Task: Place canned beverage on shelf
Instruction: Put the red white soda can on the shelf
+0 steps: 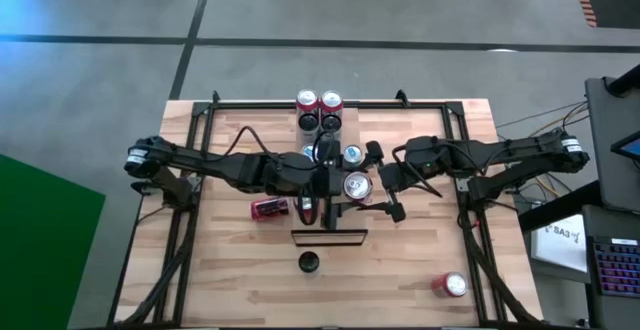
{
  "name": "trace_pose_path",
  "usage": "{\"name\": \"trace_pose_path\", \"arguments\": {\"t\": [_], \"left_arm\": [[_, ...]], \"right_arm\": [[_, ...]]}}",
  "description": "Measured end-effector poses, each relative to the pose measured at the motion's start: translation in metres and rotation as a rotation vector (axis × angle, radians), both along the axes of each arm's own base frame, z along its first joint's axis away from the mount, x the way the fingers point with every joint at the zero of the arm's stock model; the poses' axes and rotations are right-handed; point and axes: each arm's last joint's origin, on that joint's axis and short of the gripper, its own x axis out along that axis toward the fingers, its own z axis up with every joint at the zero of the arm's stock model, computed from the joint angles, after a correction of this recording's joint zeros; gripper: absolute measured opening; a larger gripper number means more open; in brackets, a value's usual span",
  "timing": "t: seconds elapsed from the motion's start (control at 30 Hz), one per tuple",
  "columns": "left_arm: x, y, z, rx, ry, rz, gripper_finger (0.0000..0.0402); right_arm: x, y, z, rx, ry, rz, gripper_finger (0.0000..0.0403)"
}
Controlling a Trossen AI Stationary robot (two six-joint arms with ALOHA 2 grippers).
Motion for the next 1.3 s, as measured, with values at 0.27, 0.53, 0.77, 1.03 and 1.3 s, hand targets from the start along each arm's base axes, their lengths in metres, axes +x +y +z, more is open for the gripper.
{"name": "trace_pose_path", "arguments": {"t": [0.27,0.53,0.77,1.03,1.3], "left_arm": [[0.0001,-0.0004,-0.0005,-0.005,0.003,-0.006,0.0287],[0.0002,-0.0004,-0.0003,-0.014,0.000,-0.004,0.0288],[-0.0007,-0.0003,-0.0005,-0.031,0.009,-0.002,0.0288],[-0.0014,-0.0002,-0.0009,-0.041,0.017,-0.001,0.0289],[-0.0015,0.0000,0.0002,-0.062,0.009,-0.008,0.0289]], "right_arm": [[0.0030,0.0003,-0.0007,0.014,0.014,-0.002,0.0286],[0.0020,0.0002,0.0000,0.026,0.016,-0.004,0.0286],[0.0015,0.0003,0.0004,0.044,0.020,-0.007,0.0286],[0.0015,0.0003,0.0003,0.053,0.023,-0.012,0.0286],[0.0016,0.0003,0.0006,0.064,0.023,-0.014,0.0286]]}}
